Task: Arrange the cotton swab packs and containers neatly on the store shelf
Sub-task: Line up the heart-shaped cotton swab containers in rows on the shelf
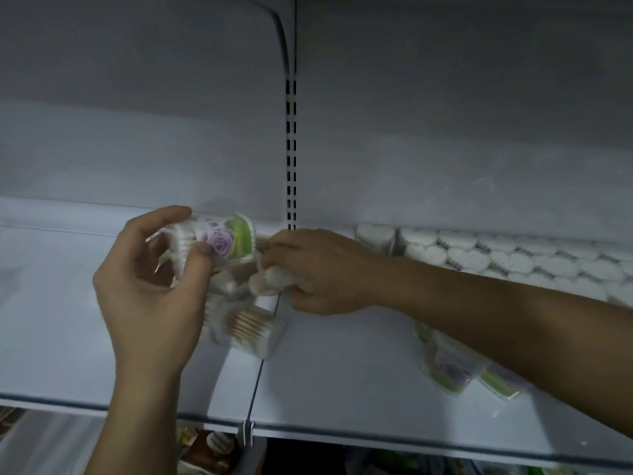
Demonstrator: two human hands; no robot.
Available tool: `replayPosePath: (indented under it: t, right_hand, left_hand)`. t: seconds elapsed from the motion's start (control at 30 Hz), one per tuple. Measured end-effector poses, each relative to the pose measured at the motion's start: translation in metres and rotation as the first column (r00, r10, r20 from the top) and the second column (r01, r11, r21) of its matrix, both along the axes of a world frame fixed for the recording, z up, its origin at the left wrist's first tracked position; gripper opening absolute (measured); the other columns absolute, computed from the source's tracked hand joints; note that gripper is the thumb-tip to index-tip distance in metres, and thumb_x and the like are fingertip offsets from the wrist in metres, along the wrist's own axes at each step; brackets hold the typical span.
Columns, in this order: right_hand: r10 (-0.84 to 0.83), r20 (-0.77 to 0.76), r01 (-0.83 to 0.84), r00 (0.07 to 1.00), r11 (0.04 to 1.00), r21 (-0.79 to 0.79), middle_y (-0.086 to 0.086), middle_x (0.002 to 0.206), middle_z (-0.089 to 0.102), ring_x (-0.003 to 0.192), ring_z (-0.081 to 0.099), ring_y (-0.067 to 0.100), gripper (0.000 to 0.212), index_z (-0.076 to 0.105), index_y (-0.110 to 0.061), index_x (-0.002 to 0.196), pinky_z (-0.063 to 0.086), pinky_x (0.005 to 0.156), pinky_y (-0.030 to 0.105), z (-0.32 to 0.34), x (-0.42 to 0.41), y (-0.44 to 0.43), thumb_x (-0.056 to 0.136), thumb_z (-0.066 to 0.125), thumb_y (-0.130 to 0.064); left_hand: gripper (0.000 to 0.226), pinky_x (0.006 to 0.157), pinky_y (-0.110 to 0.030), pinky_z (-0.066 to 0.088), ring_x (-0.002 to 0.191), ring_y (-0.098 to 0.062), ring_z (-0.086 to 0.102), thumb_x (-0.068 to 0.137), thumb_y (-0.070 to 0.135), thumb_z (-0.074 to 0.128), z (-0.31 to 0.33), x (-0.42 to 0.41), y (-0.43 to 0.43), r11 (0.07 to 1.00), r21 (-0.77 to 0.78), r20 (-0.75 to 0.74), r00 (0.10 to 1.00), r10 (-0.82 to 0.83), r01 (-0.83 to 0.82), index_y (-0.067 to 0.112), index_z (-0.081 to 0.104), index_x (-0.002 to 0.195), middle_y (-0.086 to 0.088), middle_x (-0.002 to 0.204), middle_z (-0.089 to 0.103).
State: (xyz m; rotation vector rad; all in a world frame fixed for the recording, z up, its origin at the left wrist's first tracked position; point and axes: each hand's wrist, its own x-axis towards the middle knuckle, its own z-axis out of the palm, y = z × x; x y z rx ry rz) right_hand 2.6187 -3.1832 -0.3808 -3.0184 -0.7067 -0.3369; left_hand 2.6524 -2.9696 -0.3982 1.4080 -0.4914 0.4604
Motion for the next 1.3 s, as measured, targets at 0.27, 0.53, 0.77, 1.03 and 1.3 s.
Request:
replayPosePath:
  t: [0.27,0.53,0.77,1.03,1.3]
  right_hand:
    - [-0.415,-0.15,0.441,0.897,0.825,0.353,-0.006,0.104,0.063,0.085,0.06,0.011,0.029,0.054,-0.029,0.125,0.046,0.072,0.025,0.052,-0.046,-0.07,0.096,0.055,-0.03]
    - [-0.423,-0.354,0.541,0.834,0.497,0.678,0.005,0.099,0.07,0.075,0.074,0.021,0.025,0.059,-0.027,0.117,0.062,0.068,0.036,0.063,-0.066,-0.095,0.097,0.062,-0.042]
    - [-0.415,-0.372,0.497,0.83,0.247,0.832,0.014,0.106,0.071,0.076,0.076,0.032,0.036,0.057,-0.012,0.117,0.063,0.069,0.04,0.074,-0.081,-0.102,0.091,0.073,-0.031]
    - [-0.4,-0.387,0.468,0.831,0.123,0.875,0.018,0.106,0.073,0.075,0.075,0.04,0.038,0.054,-0.011,0.115,0.06,0.067,0.039,0.075,-0.093,-0.115,0.089,0.074,-0.03]
    - [-0.391,-0.397,0.472,0.83,0.115,0.874,0.018,0.106,0.073,0.077,0.075,0.04,0.038,0.055,-0.01,0.115,0.062,0.072,0.045,0.071,-0.103,-0.121,0.089,0.074,-0.03]
  left_hand:
    - [0.044,0.079,-0.043,0.063,0.1,-0.016,0.071,0.081,0.027,0.072,0.0,-0.013,-0.025,0.974,0.199,0.029,0.992,-0.119,0.111,0.029,0.065,0.125,0.002,0.115,0.07]
    - [0.045,0.094,0.0,0.034,0.114,-0.002,0.054,0.074,0.016,0.076,-0.033,-0.031,-0.09,0.735,0.633,0.166,0.885,-0.435,0.242,0.028,0.069,0.116,0.006,0.135,0.052]
    - [0.052,0.099,-0.005,0.031,0.119,-0.019,0.056,0.072,-0.004,0.073,-0.048,-0.012,-0.136,0.634,0.737,0.19,0.829,-0.526,0.233,0.021,0.071,0.118,0.001,0.132,0.063]
    - [0.052,0.099,0.005,0.024,0.12,-0.02,0.054,0.068,-0.016,0.071,-0.049,0.002,-0.165,0.673,0.706,0.219,0.837,-0.501,0.218,0.016,0.074,0.109,-0.014,0.131,0.054]
    - [0.053,0.1,-0.027,0.041,0.124,-0.034,0.06,0.065,-0.015,0.077,-0.047,-0.002,-0.182,0.687,0.695,0.166,0.882,-0.44,0.212,0.019,0.078,0.106,-0.019,0.138,0.052]
